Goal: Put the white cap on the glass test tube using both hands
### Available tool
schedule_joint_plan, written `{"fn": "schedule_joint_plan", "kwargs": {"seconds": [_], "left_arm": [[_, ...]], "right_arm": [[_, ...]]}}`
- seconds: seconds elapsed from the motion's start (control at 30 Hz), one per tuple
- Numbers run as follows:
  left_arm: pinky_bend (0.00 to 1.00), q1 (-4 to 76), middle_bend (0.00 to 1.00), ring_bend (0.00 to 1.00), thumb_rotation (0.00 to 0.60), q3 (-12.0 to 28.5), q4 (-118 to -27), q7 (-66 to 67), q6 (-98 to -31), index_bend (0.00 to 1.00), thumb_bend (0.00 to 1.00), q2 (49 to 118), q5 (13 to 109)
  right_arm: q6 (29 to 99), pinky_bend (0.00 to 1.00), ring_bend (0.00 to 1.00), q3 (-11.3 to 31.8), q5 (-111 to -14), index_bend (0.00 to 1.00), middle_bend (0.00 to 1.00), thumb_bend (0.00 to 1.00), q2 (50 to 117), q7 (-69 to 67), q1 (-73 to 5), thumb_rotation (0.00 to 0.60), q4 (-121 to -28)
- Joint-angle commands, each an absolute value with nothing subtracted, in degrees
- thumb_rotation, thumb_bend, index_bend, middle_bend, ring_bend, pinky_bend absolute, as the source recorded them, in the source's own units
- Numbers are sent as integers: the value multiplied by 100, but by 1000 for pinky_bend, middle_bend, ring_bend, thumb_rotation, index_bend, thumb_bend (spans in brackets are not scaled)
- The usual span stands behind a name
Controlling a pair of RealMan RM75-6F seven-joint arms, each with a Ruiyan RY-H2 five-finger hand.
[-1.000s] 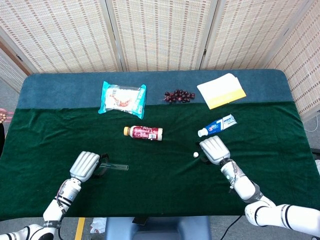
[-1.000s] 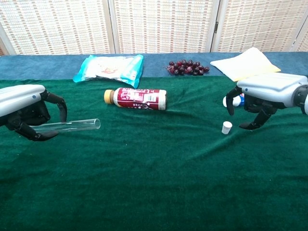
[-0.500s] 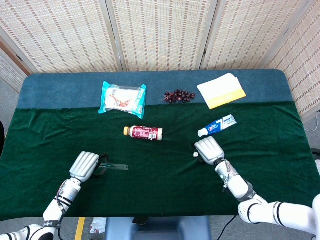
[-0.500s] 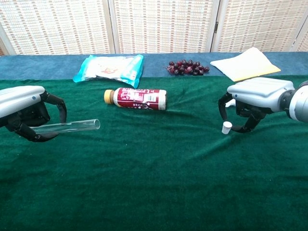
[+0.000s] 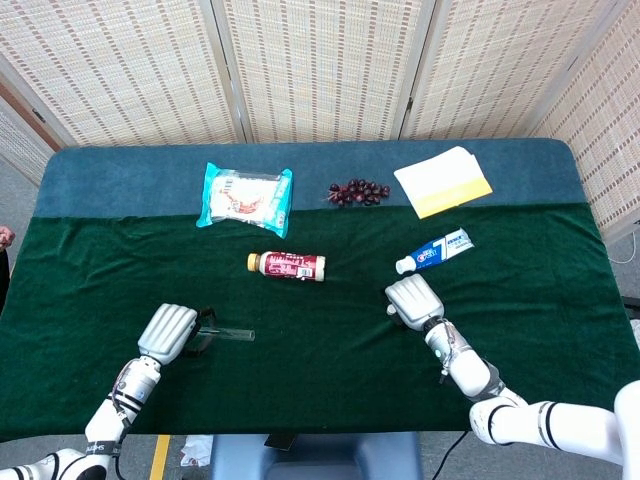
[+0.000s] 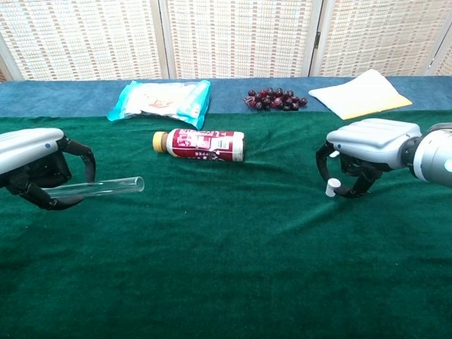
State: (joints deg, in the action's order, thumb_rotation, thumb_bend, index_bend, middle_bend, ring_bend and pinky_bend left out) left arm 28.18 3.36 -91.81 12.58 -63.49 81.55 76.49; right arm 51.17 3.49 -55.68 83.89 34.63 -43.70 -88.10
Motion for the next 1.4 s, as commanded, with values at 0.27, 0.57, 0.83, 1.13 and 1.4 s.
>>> {"fn": "schedule_joint_plan", "kwargs": {"seconds": [0.27, 0.57, 0.83, 1.13, 1.4], "left_arm": [[892, 2808, 1000, 1000, 600, 333, -9152, 1217, -6357, 651, 496, 8157, 7666], [892, 2836, 1000, 1000, 600, 422, -9157, 1032, -6338, 652, 496, 8117, 7655], [892, 2983, 1000, 1000, 600, 646, -9301, 544, -6161, 658, 504, 8101, 7561], [892, 3220, 1000, 1000, 600, 820, -9479, 107, -5751, 659, 508, 8232, 7310], [892, 3354, 1000, 1000, 600, 962, -9525, -374, -5554, 661, 518, 8422, 7151]], "right_arm": [[5124, 1000, 1000, 331, -5447, 491, 986, 447, 8439, 3548, -4430, 570, -8779], [5206, 1000, 1000, 388, -5419, 600, 988, 528, 8267, 3521, -4464, 581, -9040], [5586, 1000, 1000, 699, -5930, 690, 994, 572, 7344, 2931, -4313, 584, -10285], [5539, 1000, 1000, 999, -6602, 691, 994, 572, 6695, 1984, -4264, 584, -11181], [5498, 1000, 1000, 1112, -7019, 694, 994, 578, 6851, 1662, -4394, 585, -11403]]}}
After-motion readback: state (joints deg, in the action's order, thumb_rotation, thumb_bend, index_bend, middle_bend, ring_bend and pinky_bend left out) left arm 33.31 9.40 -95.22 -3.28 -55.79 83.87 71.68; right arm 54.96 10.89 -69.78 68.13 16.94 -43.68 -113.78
